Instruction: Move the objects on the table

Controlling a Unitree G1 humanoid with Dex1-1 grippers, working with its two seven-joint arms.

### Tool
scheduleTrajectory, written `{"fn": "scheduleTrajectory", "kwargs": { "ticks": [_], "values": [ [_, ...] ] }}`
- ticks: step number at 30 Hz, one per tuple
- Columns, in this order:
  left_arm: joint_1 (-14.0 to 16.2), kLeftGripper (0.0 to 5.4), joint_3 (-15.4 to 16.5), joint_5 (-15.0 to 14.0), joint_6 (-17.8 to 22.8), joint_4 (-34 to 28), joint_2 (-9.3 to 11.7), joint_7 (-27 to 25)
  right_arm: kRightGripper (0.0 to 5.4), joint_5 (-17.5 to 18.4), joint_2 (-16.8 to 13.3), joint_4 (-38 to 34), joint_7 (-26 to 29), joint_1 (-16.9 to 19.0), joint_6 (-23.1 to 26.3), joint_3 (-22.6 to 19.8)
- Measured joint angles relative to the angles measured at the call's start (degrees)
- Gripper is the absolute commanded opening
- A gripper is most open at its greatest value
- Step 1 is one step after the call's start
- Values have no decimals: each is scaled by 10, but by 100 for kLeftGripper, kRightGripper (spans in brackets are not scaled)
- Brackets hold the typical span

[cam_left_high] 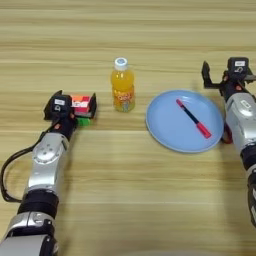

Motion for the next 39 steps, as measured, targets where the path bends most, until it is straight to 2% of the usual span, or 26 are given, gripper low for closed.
{"fn": "scheduleTrajectory", "kwargs": {
  "ticks": [5,8,11,13,22,29,32,35,39],
  "values": [
    [0,538,0,0,-2,1,0,0,540,0,0,0,0,0,0,0],
    [-1,510,0,3,-3,3,0,5,540,0,0,0,0,0,0,0],
    [-2,474,0,4,-3,11,1,10,540,0,0,-1,0,0,0,0],
    [-3,431,0,5,-3,17,1,10,540,0,0,-1,-1,0,0,0],
    [-5,327,-1,5,-4,28,1,6,540,0,0,-4,-1,0,0,0],
    [-5,326,0,2,-17,20,1,0,540,0,0,-9,-1,0,0,1],
    [-6,326,1,1,-24,5,0,0,540,-11,0,-50,0,4,0,10],
    [-3,326,1,-2,-19,-23,-1,-1,540,-23,0,-97,3,25,4,27],
    [16,326,0,-14,19,-123,0,-13,540,-45,1,-215,28,97,29,67]
  ]
}}
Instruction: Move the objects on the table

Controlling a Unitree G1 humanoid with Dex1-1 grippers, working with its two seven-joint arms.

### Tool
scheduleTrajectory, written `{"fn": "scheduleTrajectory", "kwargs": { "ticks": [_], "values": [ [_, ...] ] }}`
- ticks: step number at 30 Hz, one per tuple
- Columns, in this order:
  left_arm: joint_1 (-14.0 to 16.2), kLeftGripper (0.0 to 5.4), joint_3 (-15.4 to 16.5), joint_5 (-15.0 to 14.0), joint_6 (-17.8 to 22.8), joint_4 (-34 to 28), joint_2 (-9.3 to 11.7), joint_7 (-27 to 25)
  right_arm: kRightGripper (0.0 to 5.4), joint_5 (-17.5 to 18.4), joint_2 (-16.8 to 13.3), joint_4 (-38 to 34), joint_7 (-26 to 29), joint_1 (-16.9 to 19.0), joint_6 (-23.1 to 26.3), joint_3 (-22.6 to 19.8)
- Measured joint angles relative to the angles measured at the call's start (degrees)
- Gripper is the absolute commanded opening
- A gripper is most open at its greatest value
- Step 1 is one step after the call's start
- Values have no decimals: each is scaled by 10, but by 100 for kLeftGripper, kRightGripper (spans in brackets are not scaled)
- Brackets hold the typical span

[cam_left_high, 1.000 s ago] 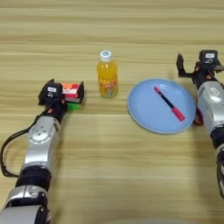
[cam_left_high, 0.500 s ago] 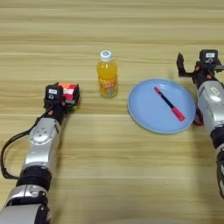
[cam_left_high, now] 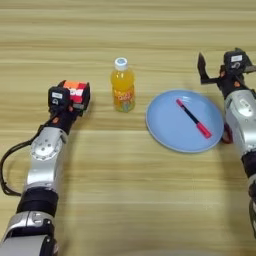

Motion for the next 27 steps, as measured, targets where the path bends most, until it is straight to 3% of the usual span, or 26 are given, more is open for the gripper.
{"fn": "scheduleTrajectory", "kwargs": {
  "ticks": [6,10,21,27],
  "values": [
    [28,326,-10,-2,60,-89,3,-11,540,-7,-14,-141,51,90,71,35],
    [34,326,-12,-3,85,-114,6,-20,540,7,-26,-220,91,126,125,46],
    [49,326,-24,-9,111,-137,21,-65,540,83,-37,-339,194,170,256,83],
    [53,326,-32,-10,113,-143,20,-71,540,87,-43,-387,230,193,281,134]
  ]
}}
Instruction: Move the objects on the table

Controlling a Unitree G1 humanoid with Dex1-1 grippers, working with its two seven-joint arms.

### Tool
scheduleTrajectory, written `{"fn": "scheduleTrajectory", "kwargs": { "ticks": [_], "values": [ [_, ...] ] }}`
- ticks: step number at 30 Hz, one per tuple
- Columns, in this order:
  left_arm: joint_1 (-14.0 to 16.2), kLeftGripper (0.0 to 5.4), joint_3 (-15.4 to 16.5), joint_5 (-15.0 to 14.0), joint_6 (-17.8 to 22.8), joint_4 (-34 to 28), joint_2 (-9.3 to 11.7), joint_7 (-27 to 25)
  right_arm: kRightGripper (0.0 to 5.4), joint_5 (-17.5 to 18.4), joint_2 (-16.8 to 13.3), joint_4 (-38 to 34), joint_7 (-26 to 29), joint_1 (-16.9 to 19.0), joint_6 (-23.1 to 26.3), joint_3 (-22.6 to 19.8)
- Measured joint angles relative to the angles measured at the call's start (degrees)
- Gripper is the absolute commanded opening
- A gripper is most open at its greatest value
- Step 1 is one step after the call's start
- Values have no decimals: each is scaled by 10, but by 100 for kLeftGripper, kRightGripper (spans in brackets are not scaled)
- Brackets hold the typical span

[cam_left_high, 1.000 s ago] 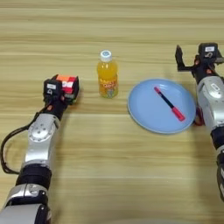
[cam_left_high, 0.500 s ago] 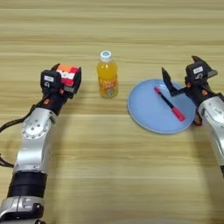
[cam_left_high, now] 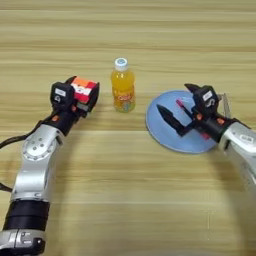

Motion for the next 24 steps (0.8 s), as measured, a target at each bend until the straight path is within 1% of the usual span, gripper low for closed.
{"fn": "scheduleTrajectory", "kwargs": {
  "ticks": [3,5,8,11,14,15,19,24],
  "values": [
    [3,326,-7,-1,2,-4,-2,-7,540,-5,1,-2,17,0,4,41],
    [8,326,-12,-1,5,-10,-2,-12,540,-7,6,-1,21,0,4,60],
    [18,326,-22,-2,13,-23,-2,-22,540,-10,9,6,23,0,3,80],
    [27,326,-32,-2,19,-39,-3,-32,540,-21,10,12,25,0,-5,98],
    [32,326,-38,-4,21,-50,-5,-37,540,-33,14,17,22,-1,-15,108],
    [35,326,-41,-4,22,-53,-6,-40,540,-42,15,23,19,-2,-23,114],
    [46,326,-52,-6,31,-72,-11,-46,540,-67,21,62,8,-8,-43,123],
    [50,326,-65,-10,40,-86,-19,-49,540,-76,36,86,6,-18,-59,126]
  ]
}}
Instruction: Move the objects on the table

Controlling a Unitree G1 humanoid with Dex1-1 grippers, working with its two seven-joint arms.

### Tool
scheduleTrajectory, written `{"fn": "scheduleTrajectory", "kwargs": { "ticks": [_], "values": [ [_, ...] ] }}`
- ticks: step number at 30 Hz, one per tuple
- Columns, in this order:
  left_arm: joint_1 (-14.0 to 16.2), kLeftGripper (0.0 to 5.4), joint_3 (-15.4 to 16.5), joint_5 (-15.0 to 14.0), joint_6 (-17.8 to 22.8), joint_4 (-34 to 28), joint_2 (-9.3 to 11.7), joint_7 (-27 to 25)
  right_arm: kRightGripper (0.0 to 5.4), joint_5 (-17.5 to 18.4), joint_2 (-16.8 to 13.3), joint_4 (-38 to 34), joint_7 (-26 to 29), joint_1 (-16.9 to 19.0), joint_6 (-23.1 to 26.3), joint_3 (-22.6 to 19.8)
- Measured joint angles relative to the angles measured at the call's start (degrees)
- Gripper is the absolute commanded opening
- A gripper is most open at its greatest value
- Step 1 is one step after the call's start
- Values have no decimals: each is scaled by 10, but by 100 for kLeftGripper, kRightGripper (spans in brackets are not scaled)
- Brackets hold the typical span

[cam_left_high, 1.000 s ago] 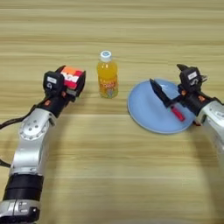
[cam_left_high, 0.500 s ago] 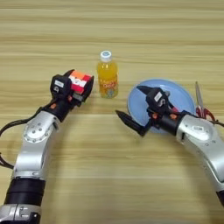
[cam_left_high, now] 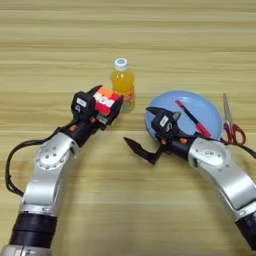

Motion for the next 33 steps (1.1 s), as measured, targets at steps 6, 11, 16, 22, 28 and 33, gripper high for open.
{"fn": "scheduleTrajectory", "kwargs": {
  "ticks": [6,11,16,22,28,33],
  "values": [
    [14,326,-19,-4,4,-8,-6,-7,540,-13,15,19,-7,-6,-17,0],
    [17,326,-37,-4,4,-8,-12,-8,540,-18,21,32,-11,-8,-29,0],
    [17,326,-46,-4,4,-7,-15,-9,540,-20,28,39,-12,-10,-38,0],
    [17,326,-51,-3,4,-4,-17,-10,540,-22,37,49,-13,-13,-40,0],
    [17,326,-59,-2,3,-1,-19,-11,540,-24,39,59,-13,-14,-43,0],
    [17,326,-60,-2,3,0,-21,-11,540,-25,44,77,-14,-18,-51,-1]
  ]
}}
